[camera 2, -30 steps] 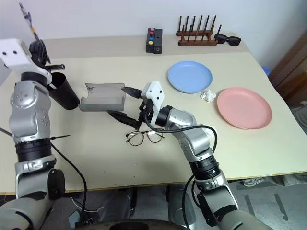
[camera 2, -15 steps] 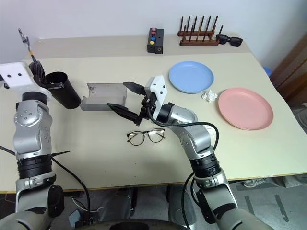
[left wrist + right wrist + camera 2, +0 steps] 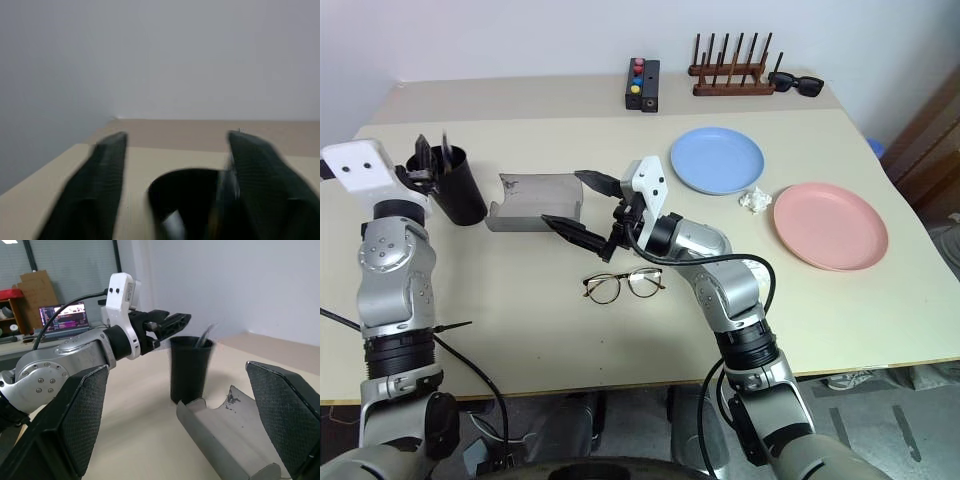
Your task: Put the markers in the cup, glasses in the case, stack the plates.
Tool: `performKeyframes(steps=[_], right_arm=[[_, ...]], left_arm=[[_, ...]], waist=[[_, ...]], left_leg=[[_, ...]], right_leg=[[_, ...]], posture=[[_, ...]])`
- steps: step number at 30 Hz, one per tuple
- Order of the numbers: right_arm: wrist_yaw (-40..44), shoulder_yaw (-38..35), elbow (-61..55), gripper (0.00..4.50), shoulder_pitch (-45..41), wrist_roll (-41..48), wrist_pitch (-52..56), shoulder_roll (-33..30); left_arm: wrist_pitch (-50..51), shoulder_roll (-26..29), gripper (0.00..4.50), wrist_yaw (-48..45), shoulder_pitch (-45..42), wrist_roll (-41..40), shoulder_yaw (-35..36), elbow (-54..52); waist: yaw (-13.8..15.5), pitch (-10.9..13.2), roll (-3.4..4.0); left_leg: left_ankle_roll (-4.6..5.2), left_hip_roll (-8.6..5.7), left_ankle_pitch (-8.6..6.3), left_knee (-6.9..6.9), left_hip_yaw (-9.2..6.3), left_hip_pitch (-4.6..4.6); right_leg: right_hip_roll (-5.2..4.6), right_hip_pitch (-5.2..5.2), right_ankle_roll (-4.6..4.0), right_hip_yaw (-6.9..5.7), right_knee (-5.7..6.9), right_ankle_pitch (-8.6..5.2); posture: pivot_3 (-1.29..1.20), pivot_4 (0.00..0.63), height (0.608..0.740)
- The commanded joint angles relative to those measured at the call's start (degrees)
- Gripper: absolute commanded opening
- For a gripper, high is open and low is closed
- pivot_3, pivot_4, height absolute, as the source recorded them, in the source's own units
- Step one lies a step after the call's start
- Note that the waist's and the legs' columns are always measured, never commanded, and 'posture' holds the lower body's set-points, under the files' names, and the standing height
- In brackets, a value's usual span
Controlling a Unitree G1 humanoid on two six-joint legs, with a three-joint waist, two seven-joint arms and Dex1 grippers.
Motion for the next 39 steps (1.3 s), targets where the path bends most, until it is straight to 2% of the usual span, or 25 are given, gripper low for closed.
performKeyframes(steps=[1,7,10,12,14,17,20,22,26,31,39], right_arm=[[0.2,-0.4,-1.6,4.50,-1.1,0.8,-0.8,0.6],[0.2,-0.4,-1.7,4.50,-1.0,0.8,-0.7,0.6],[0.1,-0.5,-1.7,4.50,-1.0,0.7,-0.7,0.4],[0.1,-0.7,-1.5,4.50,-1.1,0.6,-0.8,0.1],[0.1,-1.0,-1.4,4.50,-1.2,0.5,-0.9,-0.1],[0.0,-1.2,-1.3,4.50,-1.2,0.4,-1.0,-0.4],[-0.1,-1.6,-0.9,4.50,-1.3,0.1,-1.3,-0.8],[0.1,-2.0,-0.7,4.50,-1.5,0.0,-1.4,-1.4],[2.0,-2.8,-0.2,4.50,-1.5,0.2,-1.2,-4.2],[5.4,-2.8,-0.8,4.50,-0.6,0.8,0.0,-8.1],[4.9,-1.9,-3.6,4.50,2.2,0.7,0.7,-8.4]], left_arm=[[-1.2,0.0,3.11,0.3,-0.4,0.2,0.4,-1.1],[-1.6,-0.6,3.11,0.1,-0.8,-0.8,1.0,-1.8],[-1.2,-0.3,3.11,-2.9,-1.6,-3.5,0.6,-3.4],[-0.3,0.7,3.67,-6.5,-2.2,-6.2,0.0,-4.6],[1.6,2.6,4.43,-11.4,-2.6,-8.8,-1.1,-5.8],[5.3,5.7,4.47,-18.2,-2.5,-12.2,-2.5,-7.6],[11.0,11.6,4.47,-28.8,-1.1,-16.2,-5.7,-10.4],[13.5,16.3,4.47,-34.9,0.2,-15.6,-9.1,-10.8],[19.5,23.4,4.47,-45.0,0.6,-16.0,-15.0,-8.5],[18.4,29.7,4.47,-55.2,-1.1,-10.7,-22.8,-1.9],[12.9,27.8,4.47,-60.1,-12.4,-1.9,-28.9,20.9]], waist=[[0.0,0.0,0.00],[0.0,0.0,0.00],[0.0,0.0,0.00],[0.0,0.0,0.00],[0.0,0.0,0.00],[-0.1,0.0,0.00],[-0.1,0.0,0.01],[-0.3,0.0,0.06],[-0.2,0.1,0.17],[-0.2,0.1,0.19],[-0.1,0.1,0.19]], left_leg=[[0.00,0.00,0.00,0.00,0.00,0.00],[0.00,0.00,0.00,0.00,0.00,0.00],[0.00,0.00,0.00,0.00,0.00,0.00],[0.00,0.00,0.00,0.00,0.00,0.00],[0.00,0.00,0.00,0.00,0.00,-0.01],[0.00,0.00,0.00,0.00,0.00,-0.01],[0.00,0.00,0.00,-0.01,0.01,-0.01],[0.01,0.01,0.00,-0.02,0.00,-0.01],[0.02,0.02,-0.01,-0.04,0.01,0.02],[0.04,0.02,-0.02,-0.06,0.02,-0.01],[0.06,0.03,-0.03,-0.06,0.01,-0.03]], right_leg=[[0.00,0.00,0.00,0.00,0.00,0.00],[0.00,0.00,0.00,0.00,0.00,0.00],[0.00,0.00,0.00,0.00,0.00,0.00],[0.00,0.00,0.00,0.00,0.00,0.00],[0.00,0.00,0.00,0.00,0.00,0.00],[0.00,0.00,-0.01,0.00,0.00,-0.01],[0.00,0.00,-0.01,0.00,-0.01,-0.01],[0.01,0.00,-0.02,0.00,-0.01,-0.02],[0.02,-0.01,-0.24,0.00,0.01,-0.15],[0.02,-0.02,-0.24,0.00,-0.03,-0.19],[0.02,-0.03,-0.06,-0.02,-0.02,-0.29]], posture=[[0.00,0.150,0.740],[0.00,0.150,0.740],[0.00,0.150,0.740],[0.00,0.150,0.740],[0.00,0.150,0.740],[0.00,0.150,0.740],[0.00,0.150,0.740],[0.00,0.150,0.740],[0.00,0.150,0.740],[0.00,0.150,0.740],[0.00,0.150,0.740]])
